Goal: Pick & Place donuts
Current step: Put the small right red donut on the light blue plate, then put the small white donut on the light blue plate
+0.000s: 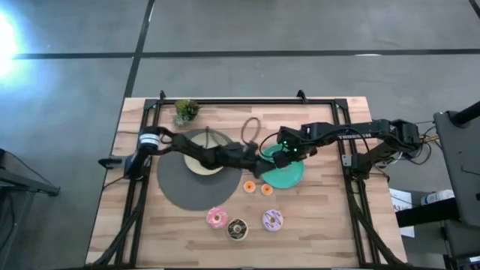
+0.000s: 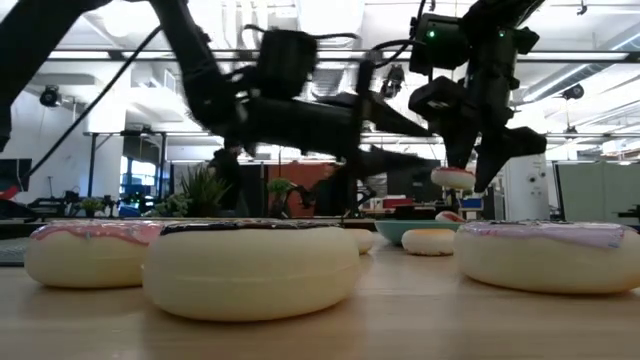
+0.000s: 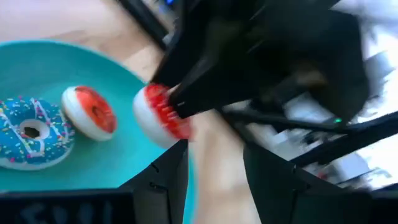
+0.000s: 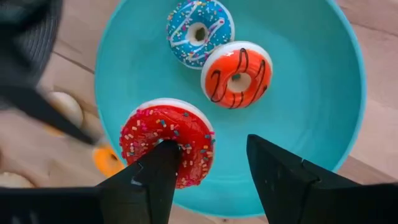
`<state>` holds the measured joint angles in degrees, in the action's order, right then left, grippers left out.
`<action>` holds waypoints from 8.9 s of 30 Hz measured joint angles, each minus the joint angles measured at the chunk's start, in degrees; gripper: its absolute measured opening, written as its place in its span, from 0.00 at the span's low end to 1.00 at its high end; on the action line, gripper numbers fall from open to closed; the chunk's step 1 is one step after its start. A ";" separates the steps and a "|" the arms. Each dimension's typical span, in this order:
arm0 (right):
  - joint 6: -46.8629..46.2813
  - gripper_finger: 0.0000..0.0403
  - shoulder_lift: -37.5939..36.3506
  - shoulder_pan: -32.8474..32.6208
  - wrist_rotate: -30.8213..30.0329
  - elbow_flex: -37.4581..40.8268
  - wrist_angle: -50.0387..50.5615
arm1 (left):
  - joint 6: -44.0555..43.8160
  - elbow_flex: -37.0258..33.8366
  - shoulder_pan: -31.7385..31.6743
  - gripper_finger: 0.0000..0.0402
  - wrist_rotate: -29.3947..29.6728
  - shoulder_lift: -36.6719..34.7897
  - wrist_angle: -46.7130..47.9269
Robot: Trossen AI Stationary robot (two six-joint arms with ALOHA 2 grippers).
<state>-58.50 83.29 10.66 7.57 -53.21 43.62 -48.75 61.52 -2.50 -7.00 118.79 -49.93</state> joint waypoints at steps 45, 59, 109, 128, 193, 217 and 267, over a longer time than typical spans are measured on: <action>19.06 0.37 -0.43 -10.46 -2.69 0.82 4.43 | 13.75 -20.34 1.43 0.32 22.41 -33.10 33.93; 10.12 0.32 6.50 -16.32 -3.09 -3.96 2.79 | 6.35 -31.84 1.48 0.32 29.19 -46.15 34.03; 2.53 0.29 23.19 -18.14 -4.81 -11.74 5.94 | 6.53 -31.79 1.50 0.32 28.71 -45.98 36.29; -18.00 0.03 -5.04 -15.87 -17.91 2.73 -29.25 | 11.36 -31.85 0.05 0.32 16.19 -45.51 25.46; -38.10 0.07 -11.22 -15.31 -42.08 18.62 -64.97 | 38.06 0.28 -0.86 0.05 21.50 -16.95 19.43; -26.55 0.52 -33.44 -15.37 -35.46 8.68 -11.28 | 59.92 1.80 3.45 0.02 19.71 -9.79 34.22; -5.55 0.51 -30.90 -16.63 -21.96 8.44 -6.63 | 43.19 4.47 4.01 0.25 -3.84 -19.15 68.35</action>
<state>-64.05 52.39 -5.97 -14.38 -44.77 36.98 -5.55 65.99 1.51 -10.83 99.64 18.41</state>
